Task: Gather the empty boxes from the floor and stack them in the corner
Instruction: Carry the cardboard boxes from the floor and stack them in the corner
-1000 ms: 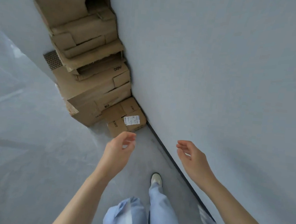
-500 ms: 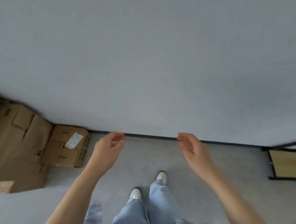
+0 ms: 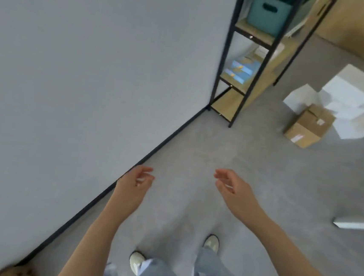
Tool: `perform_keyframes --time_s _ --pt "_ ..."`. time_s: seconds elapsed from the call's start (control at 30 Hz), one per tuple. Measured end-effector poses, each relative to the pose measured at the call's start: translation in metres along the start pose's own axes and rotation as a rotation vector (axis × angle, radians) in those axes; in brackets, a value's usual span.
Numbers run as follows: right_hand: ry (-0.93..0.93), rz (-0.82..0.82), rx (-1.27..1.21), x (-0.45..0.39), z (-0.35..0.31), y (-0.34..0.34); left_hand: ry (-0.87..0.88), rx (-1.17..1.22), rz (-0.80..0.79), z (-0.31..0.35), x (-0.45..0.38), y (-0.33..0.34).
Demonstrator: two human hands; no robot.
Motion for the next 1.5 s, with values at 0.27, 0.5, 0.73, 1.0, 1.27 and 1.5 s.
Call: perform_keyframes --time_s 0.27,0.5,0.73,1.0,1.27,1.5 --pt "0.206 0.241 -0.087 -0.013 0.144 -0.184 0.091 -0.186 -0.345 0.087 -0.058 0.240" --pt "0.343 0.398 -0.208 -0.065 0.227 -0.286 0.101 -0.301 -0.476 0.142 -0.126 0.368" --pt "0.443 0.477 -0.256 -0.166 0.292 -0.401 0.094 -0.357 -0.579 0.225 -0.251 0.496" --pt "0.559 0.588 -0.339 -0.298 0.364 -0.554 0.137 -0.389 -0.692 0.356 -0.378 0.675" --pt "0.672 0.508 -0.315 -0.430 0.497 -0.672 0.135 -0.582 -0.759 0.389 -0.481 0.869" --pt "0.763 0.408 -0.326 -0.545 0.609 -0.746 -0.119 -0.695 -0.749 0.380 -0.573 1.001"
Point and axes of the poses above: each hand's wrist, its own x-axis away from the middle knuckle, its own y-axis out of the palm, z = x × y, the point moved 1 cm from there along -x, towards the middle knuckle, and after that the axes turned 8 degrees about x, right-handed, at the moved point
